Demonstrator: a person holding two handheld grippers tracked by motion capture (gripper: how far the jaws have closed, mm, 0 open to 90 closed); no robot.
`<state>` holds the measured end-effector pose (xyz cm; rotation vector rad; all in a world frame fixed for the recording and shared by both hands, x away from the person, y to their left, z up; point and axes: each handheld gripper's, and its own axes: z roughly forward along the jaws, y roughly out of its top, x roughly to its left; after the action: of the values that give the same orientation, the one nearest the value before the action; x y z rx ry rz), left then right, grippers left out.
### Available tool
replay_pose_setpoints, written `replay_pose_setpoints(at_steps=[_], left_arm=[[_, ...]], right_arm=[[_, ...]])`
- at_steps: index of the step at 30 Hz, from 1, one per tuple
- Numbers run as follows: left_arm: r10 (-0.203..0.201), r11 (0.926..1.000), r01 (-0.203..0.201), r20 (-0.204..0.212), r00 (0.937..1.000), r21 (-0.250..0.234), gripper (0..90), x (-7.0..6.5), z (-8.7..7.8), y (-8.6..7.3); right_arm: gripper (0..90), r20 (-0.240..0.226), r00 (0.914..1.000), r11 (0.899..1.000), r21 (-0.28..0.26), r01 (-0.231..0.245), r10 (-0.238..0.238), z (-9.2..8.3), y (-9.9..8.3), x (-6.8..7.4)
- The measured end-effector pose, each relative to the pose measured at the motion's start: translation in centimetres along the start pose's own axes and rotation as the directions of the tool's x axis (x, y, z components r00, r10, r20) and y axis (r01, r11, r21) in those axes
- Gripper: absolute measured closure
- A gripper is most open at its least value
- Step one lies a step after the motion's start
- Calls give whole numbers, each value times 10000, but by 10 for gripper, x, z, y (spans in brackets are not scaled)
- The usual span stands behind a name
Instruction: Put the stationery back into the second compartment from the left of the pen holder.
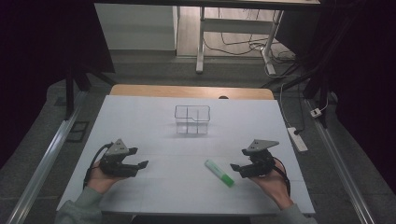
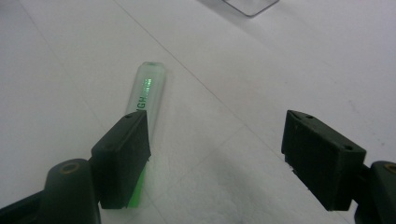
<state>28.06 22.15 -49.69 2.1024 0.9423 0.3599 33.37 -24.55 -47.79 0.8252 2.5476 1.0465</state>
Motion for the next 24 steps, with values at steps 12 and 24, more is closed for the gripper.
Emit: replay_pose_setpoints(at_steps=[12, 24], left_arm=[[176, 9996, -179, 156, 9997, 204, 282, -1, 7, 3], [218, 9993, -223, 157, 9996, 297, 278, -1, 9, 4]], right_arm=[[235, -294, 9994, 9950, 971, 229, -201, 17, 24, 9], [253, -435, 9977, 9752, 2128, 602, -521, 33, 33, 32]])
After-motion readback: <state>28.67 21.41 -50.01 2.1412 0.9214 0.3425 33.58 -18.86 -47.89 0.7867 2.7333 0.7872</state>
